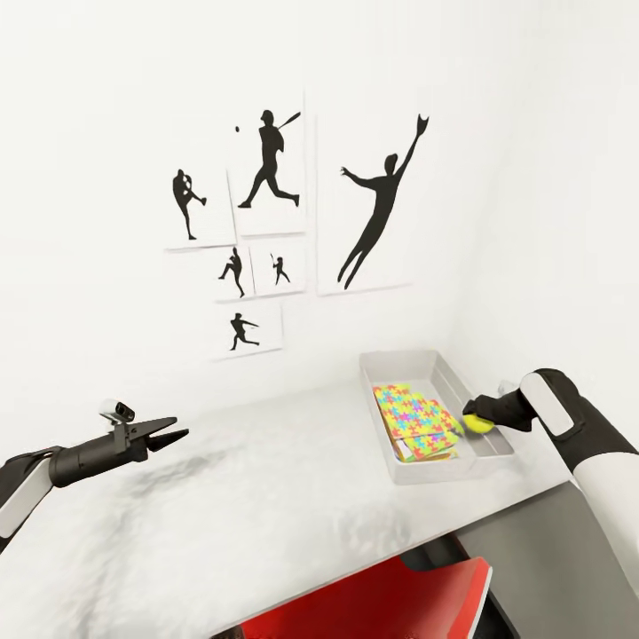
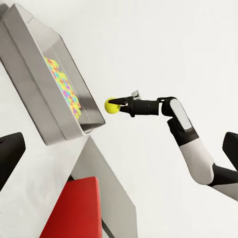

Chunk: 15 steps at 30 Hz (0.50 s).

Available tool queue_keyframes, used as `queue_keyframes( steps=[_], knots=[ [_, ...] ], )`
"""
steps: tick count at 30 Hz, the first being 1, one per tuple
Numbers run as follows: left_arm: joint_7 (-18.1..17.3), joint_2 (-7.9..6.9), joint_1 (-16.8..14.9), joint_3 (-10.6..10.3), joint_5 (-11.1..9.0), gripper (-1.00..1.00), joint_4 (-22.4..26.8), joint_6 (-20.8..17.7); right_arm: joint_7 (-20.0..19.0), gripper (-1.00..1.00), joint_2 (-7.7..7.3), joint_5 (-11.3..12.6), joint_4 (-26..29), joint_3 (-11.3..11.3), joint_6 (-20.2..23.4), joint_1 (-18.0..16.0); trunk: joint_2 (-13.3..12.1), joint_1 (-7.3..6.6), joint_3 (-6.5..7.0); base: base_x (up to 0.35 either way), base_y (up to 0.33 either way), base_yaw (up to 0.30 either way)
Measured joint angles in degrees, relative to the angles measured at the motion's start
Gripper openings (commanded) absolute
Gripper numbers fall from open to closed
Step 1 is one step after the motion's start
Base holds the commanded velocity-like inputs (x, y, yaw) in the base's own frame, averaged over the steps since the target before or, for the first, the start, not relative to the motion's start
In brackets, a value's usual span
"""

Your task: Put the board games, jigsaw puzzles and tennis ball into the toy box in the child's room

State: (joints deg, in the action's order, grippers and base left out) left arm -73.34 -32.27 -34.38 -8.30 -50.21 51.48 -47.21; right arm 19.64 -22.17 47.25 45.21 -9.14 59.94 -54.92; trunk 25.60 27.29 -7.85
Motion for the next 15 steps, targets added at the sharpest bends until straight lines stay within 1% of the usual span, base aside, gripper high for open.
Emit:
queue_keyframes(
  steps=[12, 15],
  knots=[
    [0.1, 0.0, 0.0, 0.0, 0.0, 1.0, 0.0, 0.0, 0.0, -1.0, -0.05, -0.1, -0.1, 0.0, 0.0, 0.1, 0.0, 0.0, -1.13, 0.0, 0.0, 0.0],
    [0.1, 0.0, 0.0, 0.0, 0.0, 1.0, 0.0, 0.0, 0.0, -1.0, -0.63, -0.2, -0.1, 0.0, 0.0, 0.2, 0.0, 0.0, -1.41, 0.0, 0.0, 0.0]
  ],
)
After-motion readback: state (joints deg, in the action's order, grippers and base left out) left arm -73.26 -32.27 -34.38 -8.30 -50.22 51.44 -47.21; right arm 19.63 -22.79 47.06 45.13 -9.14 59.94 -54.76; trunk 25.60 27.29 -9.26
